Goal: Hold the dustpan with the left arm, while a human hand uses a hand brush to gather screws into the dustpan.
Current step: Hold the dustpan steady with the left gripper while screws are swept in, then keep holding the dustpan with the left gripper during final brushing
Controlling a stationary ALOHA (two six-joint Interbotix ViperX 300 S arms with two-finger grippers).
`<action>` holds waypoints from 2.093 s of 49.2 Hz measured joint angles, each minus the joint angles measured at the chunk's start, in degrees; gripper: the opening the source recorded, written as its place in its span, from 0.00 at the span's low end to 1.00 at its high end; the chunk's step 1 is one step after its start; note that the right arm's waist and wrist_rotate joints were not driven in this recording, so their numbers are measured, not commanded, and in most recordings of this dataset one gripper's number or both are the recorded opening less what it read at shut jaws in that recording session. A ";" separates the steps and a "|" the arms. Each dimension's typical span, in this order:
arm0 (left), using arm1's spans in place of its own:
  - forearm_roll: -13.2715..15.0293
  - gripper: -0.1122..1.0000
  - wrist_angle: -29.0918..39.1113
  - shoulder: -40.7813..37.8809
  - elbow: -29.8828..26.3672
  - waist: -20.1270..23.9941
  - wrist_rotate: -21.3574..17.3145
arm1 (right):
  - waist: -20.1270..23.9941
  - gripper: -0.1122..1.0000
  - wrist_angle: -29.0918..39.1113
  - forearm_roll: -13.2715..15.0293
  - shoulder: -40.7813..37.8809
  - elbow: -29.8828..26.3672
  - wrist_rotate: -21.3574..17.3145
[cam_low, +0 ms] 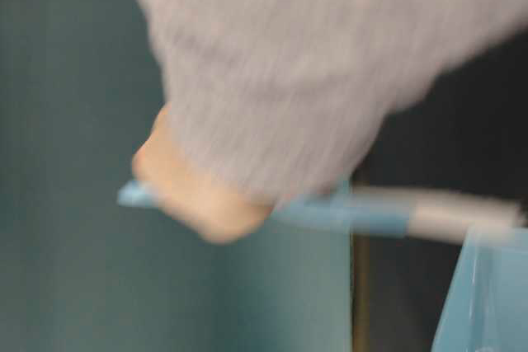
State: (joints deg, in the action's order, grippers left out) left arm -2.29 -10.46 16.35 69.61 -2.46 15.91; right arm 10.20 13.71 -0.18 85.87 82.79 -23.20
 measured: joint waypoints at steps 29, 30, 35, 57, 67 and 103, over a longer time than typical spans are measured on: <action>0.00 0.36 -21.45 -17.31 -1.05 1.85 0.62 | 0.00 0.10 0.00 0.00 -0.09 0.00 0.00; 0.00 0.36 -21.88 -18.19 -1.58 1.67 0.62 | 0.00 0.10 0.00 0.00 0.00 -0.09 0.09; 0.00 0.36 -24.26 -20.83 -2.55 1.41 0.62 | 0.00 0.10 0.00 0.00 -0.09 0.00 0.09; 0.00 0.36 -35.86 -16.26 3.25 1.41 0.09 | 0.00 0.10 0.00 0.00 0.00 0.00 0.09; 0.00 0.36 -38.94 -14.15 4.92 1.41 -0.26 | 0.00 0.10 0.00 0.00 0.00 0.00 0.09; 0.00 0.36 -35.16 -13.36 4.57 0.44 0.53 | 0.00 0.10 0.00 0.00 0.00 0.00 0.09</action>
State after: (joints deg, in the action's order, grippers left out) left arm -2.29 -45.62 2.99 74.18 -2.02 16.44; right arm 10.20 13.71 -0.18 85.87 82.79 -23.12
